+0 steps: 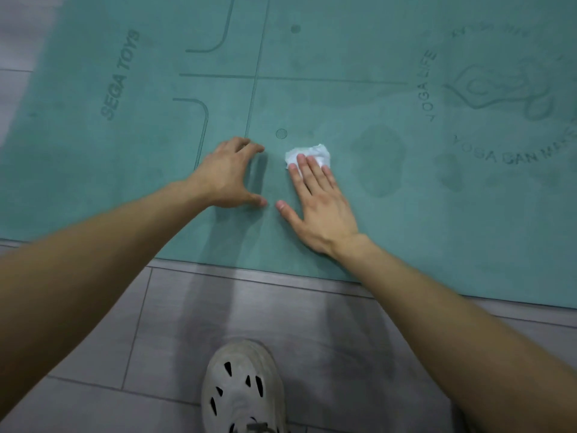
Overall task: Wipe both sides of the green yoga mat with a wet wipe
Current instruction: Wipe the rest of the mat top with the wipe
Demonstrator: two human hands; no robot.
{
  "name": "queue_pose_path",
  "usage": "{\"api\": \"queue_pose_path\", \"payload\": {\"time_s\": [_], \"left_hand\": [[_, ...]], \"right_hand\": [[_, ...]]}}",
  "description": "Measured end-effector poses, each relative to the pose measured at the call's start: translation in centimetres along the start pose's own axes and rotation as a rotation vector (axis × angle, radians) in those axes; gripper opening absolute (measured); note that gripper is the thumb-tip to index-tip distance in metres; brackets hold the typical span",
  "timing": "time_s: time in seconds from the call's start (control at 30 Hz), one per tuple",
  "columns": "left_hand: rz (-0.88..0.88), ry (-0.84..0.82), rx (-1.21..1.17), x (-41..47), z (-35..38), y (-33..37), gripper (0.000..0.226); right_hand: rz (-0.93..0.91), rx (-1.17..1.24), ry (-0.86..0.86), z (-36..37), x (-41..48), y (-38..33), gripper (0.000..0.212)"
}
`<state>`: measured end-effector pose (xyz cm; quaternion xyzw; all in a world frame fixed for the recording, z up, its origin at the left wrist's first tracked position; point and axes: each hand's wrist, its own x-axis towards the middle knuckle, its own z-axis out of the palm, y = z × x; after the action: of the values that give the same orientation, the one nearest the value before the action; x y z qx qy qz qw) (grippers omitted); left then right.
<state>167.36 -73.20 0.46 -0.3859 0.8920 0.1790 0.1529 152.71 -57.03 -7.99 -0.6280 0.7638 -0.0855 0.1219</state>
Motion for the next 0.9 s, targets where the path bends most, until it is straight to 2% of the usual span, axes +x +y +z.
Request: {"api": "queue_pose_path", "payload": {"time_s": [0.07, 0.17, 0.23, 0.3, 0.43, 0.6, 0.63, 0.7, 0.77, 0.83, 0.9], "left_hand": [[-0.009, -0.085, 0.116, 0.9, -0.1, -0.4, 0.139], [-0.015, -0.129, 0.197, 1.6, 0.3, -0.6, 0.152], [-0.014, -0.115, 0.198, 1.8, 0.5, -0.7, 0.153], [-0.016, -0.098, 0.202, 1.6, 0.4, -0.8, 0.153], [-0.001, -0.076, 0.217, 1.4, 0.4, -0.3, 0.154], [0.009, -0.063, 0.241, 1.3, 0.1, -0.1, 0.153], [0.004, -0.060, 0.251, 1.2, 0.0, 0.0, 0.153], [0.014, -0.075, 0.262, 1.2, -0.1, 0.1, 0.153], [0.014, -0.075, 0.264, 1.0, -0.1, 0.0, 0.154], [0.016, -0.092, 0.265, 0.9, 0.1, -0.1, 0.153], [0.020, -0.092, 0.255, 1.1, -0.1, -0.1, 0.152]], "right_hand": [[-0.067, -0.010, -0.017, 0.2, -2.0, -0.1, 0.085], [-0.161, -0.030, 0.040, -0.8, -2.6, 1.4, 0.079], [-0.129, -0.006, 0.096, -1.8, -0.7, 2.2, 0.072], [-0.097, -0.019, 0.080, -2.0, 1.3, 2.4, 0.070], [-0.063, -0.053, -0.001, -0.7, 2.8, 2.4, 0.075], [0.026, -0.031, 0.024, -0.9, 2.6, 0.5, 0.083], [0.013, -0.024, 0.006, -0.8, 1.9, -0.5, 0.085], [-0.157, -0.043, -0.059, -0.5, -0.4, -1.6, 0.086], [-0.276, -0.094, -0.091, -1.0, -1.1, 0.6, 0.084], [-0.117, -0.117, -0.052, -2.1, 0.9, 5.0, 0.084], [0.206, -0.097, 0.002, -4.0, 3.4, 9.2, 0.085]]}}
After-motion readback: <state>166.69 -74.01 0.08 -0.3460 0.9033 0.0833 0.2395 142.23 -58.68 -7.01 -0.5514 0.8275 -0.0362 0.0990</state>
